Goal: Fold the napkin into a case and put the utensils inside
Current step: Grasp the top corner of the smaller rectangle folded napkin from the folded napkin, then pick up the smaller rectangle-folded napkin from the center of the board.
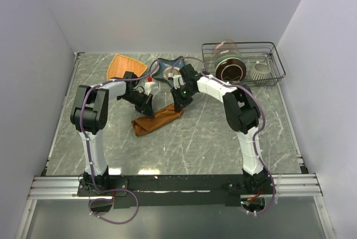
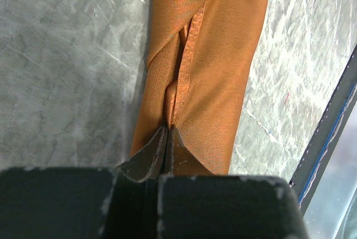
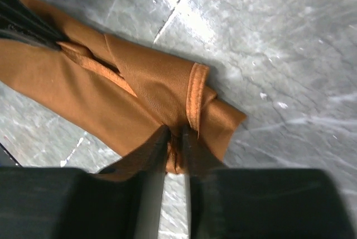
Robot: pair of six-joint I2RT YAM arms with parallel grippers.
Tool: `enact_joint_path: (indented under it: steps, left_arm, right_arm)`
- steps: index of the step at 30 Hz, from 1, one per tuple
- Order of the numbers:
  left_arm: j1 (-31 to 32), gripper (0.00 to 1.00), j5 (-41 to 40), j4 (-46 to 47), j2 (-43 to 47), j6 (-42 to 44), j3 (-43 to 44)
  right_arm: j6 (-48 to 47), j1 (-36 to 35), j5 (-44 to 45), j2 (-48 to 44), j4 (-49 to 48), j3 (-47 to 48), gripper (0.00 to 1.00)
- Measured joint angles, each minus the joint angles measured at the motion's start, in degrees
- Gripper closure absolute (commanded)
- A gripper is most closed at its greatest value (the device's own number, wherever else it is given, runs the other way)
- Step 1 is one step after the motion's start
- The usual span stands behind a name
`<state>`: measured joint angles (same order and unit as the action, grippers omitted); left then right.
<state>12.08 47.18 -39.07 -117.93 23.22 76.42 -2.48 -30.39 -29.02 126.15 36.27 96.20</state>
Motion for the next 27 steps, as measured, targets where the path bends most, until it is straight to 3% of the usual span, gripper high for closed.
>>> enact_joint_path:
  steps: [6, 12, 27]
  left_arm:
    - [0.02, 0.99, -0.02, -0.22, -0.09, 0.0, 0.2]
    - [-0.09, 0.99, 0.17, -1.97, -1.18, 0.0, 1.7]
    - [-1.05, 0.98, 2.23, -6.62, -4.11, 1.46, 5.29]
  right_arm:
    - [0.42, 0.81, -1.57, -4.68, -0.2, -0.22, 0.67]
    - [6.51, 0.28, -7.52, -9.25, -5.49, -3.98, 0.69]
    - [17.99, -3.13, -11.39, -2.47, -14.84, -7.72, 0.75]
